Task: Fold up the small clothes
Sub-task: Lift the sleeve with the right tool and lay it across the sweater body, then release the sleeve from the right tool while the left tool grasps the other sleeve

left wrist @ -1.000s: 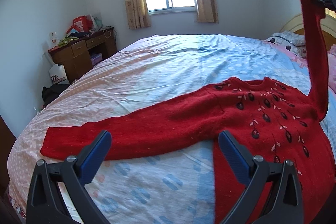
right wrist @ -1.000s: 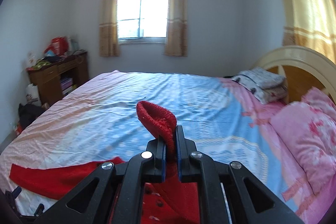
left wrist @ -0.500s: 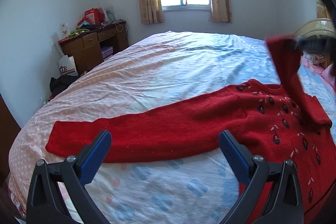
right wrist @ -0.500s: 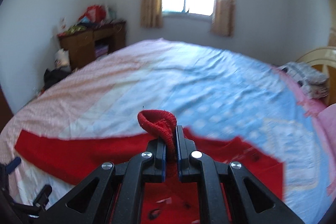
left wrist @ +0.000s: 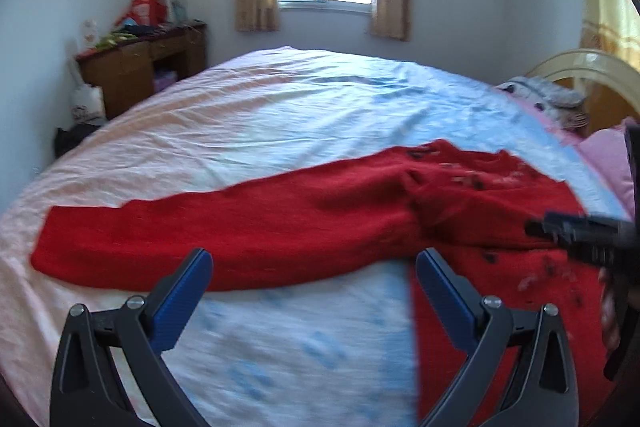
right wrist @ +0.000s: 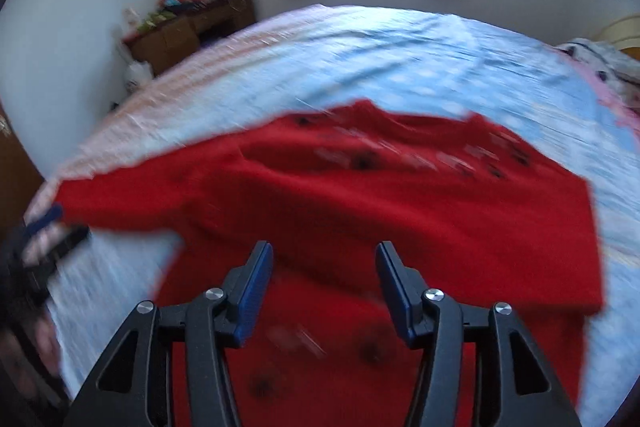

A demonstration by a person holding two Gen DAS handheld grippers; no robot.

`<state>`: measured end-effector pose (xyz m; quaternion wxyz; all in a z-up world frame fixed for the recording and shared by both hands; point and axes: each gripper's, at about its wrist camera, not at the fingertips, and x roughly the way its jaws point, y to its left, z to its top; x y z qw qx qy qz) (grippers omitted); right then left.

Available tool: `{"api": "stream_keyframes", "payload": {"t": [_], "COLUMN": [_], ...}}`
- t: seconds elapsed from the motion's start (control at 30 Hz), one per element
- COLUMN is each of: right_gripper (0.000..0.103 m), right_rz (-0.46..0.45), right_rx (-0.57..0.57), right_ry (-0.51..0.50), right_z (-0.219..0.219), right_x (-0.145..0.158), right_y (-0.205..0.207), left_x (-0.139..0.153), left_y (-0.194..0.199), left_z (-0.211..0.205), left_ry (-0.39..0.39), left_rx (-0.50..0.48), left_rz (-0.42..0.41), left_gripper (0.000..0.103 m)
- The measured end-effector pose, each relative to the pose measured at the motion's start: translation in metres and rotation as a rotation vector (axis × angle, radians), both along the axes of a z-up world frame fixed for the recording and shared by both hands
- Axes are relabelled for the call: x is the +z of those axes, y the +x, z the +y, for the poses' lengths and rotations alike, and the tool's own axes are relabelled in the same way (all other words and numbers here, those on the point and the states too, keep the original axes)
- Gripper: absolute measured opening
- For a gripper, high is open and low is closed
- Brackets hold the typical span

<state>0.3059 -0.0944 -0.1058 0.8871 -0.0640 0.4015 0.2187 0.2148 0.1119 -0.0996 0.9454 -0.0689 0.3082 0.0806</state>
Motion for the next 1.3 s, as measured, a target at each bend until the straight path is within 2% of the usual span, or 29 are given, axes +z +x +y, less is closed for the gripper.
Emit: {"api": "stream_keyframes", "payload": {"t": [0.1, 0.23, 0.27, 0.33, 0.37, 0.43, 0.5, 0.57, 0.6, 0.7, 0.83, 0.9, 1.07, 1.2, 1.27, 1.3], "right_gripper": [0.056, 0.058, 0.059, 0.059, 0.06, 0.06, 0.06, 0.06, 0.06, 0.06, 0.06, 0.06, 0.06, 0.06, 0.068, 0.069], "right_rz": [0.001, -0.011, -0.014, -0.018, -0.024, -0.04, -0.061, -0.073, -0.076, -0.09, -0.093, -0.087, -0.092, -0.115, -0.112, -0.111], "right_rx": [-0.026, -0.064, -0.071, -0.084, -0.088, -0.092, -0.104, -0.113, -0.118, -0.132, -0.145, -0.147, -0.129, -0.107, -0.113, -0.117], "right_ry": [-0.051, -0.038, -0.024, 0.002, 0.011, 0.005, -0.013, -0.016, -0.011, -0.011, -0.007, -0.008, 0.002, 0.024, 0.022, 0.012], "right_z": [-0.034, -0.068, -0.074, -0.083, -0.088, -0.09, -0.092, -0.097, -0.099, -0.106, -0.11, -0.11, -0.107, -0.106, -0.108, -0.107], "right_x": [-0.002, -0.007, -0.01, -0.016, -0.021, -0.026, -0.032, -0.034, -0.035, -0.035, -0.035, -0.037, -0.031, -0.004, 0.009, 0.011], "right_y": [-0.019, -0.046, -0.053, -0.065, -0.071, -0.079, -0.082, -0.084, -0.085, -0.085, -0.082, -0.083, -0.084, -0.066, -0.043, -0.033], "left_x": [0.007, 0.013, 0.011, 0.005, 0.001, -0.011, -0.023, -0.036, -0.042, -0.035, -0.011, -0.007, -0.028, -0.042, -0.042, -0.042], "left_y": [0.011, 0.041, 0.053, 0.071, 0.082, 0.101, 0.119, 0.129, 0.133, 0.124, 0.098, 0.094, 0.1, 0.098, 0.096, 0.095], "left_z": [-0.016, -0.037, -0.039, -0.041, -0.042, -0.043, -0.047, -0.047, -0.045, -0.043, -0.043, -0.038, -0.019, -0.022, -0.024, -0.025], "left_ry": [-0.042, -0.011, -0.005, -0.017, -0.032, -0.062, -0.083, -0.123, -0.173, -0.198, -0.137, -0.117, -0.132, -0.128, -0.123, -0.12], "left_rx": [-0.094, -0.186, -0.199, -0.205, -0.214, -0.211, -0.215, -0.2, -0.19, -0.161, -0.155, -0.143, -0.113, -0.112, -0.11, -0.108], "left_rz": [0.002, 0.008, 0.021, 0.05, 0.07, 0.124, 0.182, 0.241, 0.266, 0.224, 0.125, 0.108, 0.154, 0.179, 0.176, 0.176], "left_gripper": [0.103, 0.102, 0.1, 0.088, 0.086, 0.07, 0.064, 0.038, 0.011, 0.008, 0.007, 0.007, 0.007, 0.007, 0.007, 0.007]}}
